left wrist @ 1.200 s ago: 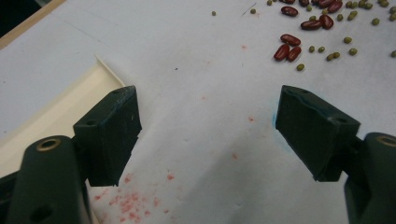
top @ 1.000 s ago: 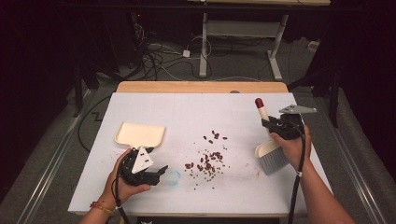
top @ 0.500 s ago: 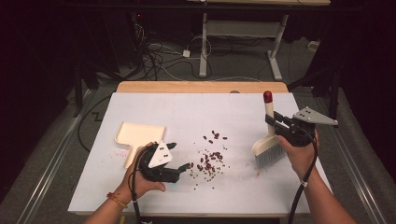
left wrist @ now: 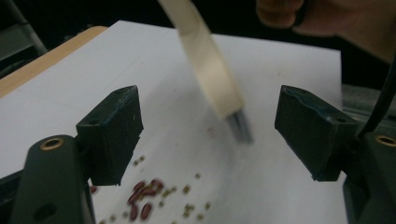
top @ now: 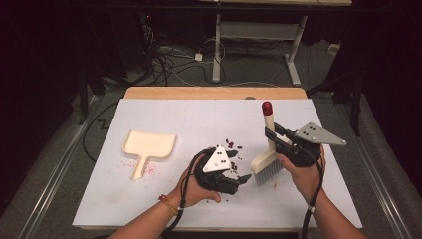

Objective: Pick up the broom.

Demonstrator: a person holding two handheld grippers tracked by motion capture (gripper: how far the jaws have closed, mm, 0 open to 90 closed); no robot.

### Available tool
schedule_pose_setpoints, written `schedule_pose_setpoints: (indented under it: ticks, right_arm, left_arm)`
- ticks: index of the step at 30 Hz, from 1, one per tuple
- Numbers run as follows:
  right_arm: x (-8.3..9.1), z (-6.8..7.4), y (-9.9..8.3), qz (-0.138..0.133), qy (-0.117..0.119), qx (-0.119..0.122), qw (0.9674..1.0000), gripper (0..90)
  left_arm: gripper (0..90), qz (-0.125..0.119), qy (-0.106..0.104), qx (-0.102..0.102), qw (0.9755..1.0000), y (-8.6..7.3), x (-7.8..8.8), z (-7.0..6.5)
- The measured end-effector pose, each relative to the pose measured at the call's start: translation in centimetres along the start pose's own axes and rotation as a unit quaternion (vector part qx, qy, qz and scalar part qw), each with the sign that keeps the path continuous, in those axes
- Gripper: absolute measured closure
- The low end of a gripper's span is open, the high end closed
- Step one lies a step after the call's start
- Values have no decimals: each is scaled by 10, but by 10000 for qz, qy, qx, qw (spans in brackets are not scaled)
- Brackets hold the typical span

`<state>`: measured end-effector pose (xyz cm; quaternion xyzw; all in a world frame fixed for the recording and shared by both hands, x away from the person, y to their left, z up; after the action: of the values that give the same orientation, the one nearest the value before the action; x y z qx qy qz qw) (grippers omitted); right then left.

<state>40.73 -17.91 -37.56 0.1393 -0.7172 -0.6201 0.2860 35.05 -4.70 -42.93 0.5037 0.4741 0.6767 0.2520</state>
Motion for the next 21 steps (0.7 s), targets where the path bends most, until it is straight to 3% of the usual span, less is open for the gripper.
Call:
schedule_pose_setpoints:
  ticks: [2, 6, 10, 14, 21]
  right_arm:
    - [0, 9, 3, -149, 3, 39, 9999, 702]
    - [0, 28, 6, -299, 9, 129, 9995, 702]
    - [1, 41, 9, -345, 114, 178, 9992, 701]
    - [2, 50, 10, -376, 214, 273, 9987, 700]
    - [9, 61, 16, -534, 293, 310, 9977, 700]
  left_arm:
    - [224, -56, -80, 36, 9999, 4, -7, -4]
    - [238, -60, -6, 105, 9999, 4, -16, -5]
    - [357, -51, -3, 164, 9999, 0, -14, 2]
    - [537, -76, 54, 127, 9999, -2, -9, 8]
    - [576, -5, 297, 206, 9993, -8, -9, 17]
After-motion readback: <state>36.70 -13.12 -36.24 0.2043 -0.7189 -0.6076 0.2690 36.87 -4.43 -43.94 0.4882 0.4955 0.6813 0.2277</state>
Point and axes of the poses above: each handheld gripper's, and its own axes: x roughly backward along the jaws, y roughly out of its top, z roughly to its left, the point moved 8 cm from there along -x, roughly forward along the jaws
